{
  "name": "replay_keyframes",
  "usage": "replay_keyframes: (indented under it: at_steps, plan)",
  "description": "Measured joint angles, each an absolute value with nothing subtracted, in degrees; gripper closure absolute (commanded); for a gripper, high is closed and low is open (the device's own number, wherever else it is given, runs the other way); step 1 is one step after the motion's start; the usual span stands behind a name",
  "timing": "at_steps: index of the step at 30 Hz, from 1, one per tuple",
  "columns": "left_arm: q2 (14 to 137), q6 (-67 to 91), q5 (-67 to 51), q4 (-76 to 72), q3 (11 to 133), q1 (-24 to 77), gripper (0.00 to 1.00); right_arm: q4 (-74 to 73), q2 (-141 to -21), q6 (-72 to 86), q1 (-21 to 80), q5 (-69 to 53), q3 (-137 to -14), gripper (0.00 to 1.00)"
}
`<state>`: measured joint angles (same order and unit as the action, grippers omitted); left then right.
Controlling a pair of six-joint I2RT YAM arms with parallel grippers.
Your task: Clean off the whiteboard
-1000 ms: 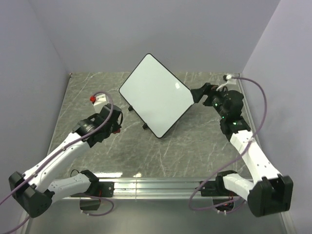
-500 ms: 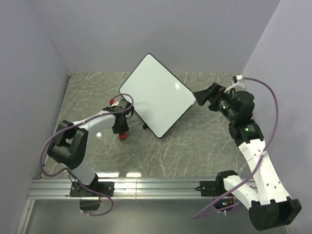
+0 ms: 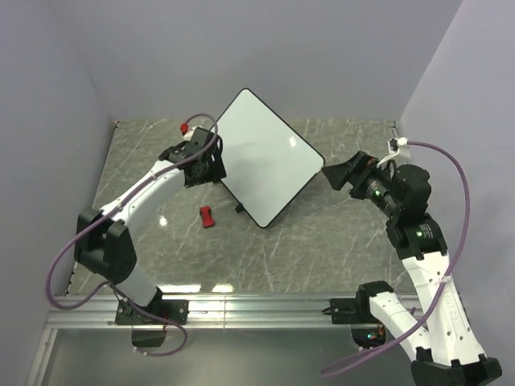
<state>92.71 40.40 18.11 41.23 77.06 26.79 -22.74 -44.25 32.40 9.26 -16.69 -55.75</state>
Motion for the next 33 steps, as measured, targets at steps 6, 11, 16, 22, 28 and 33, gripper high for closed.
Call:
replay_keyframes:
  at_steps: [6, 11, 16, 22, 28, 33]
  plan:
    - [83.31, 38.04, 18.59, 43.72, 83.35, 27.97, 0.18, -25.36, -42.59, 32.40, 9.63, -16.84, -55.75, 0.00]
    - [77.91, 34.52, 16.82, 44.93, 93.54, 28.10, 0.18, -26.57, -40.01, 32.38, 10.26, -16.93, -54.48, 0.00]
    - [76.58, 31.92, 16.34, 47.62, 100.40, 28.10, 0.16, -29.02, -34.98, 32.56, 10.37, -16.58, -50.06, 0.00]
    - [75.31, 29.36, 16.27, 50.00, 101.27, 28.10, 0.03, -33.06, -31.42, 32.53, 10.37, -14.83, -49.50, 0.00]
    - [74.32, 28.01, 16.32, 50.63, 101.27, 28.10, 0.03, -36.88, -31.27, 32.56, 10.37, -12.40, -49.50, 0.00]
    - [72.62, 26.39, 15.90, 48.23, 98.26, 28.10, 0.02, -38.13, -30.87, 32.36, 10.37, -11.14, -49.50, 0.00]
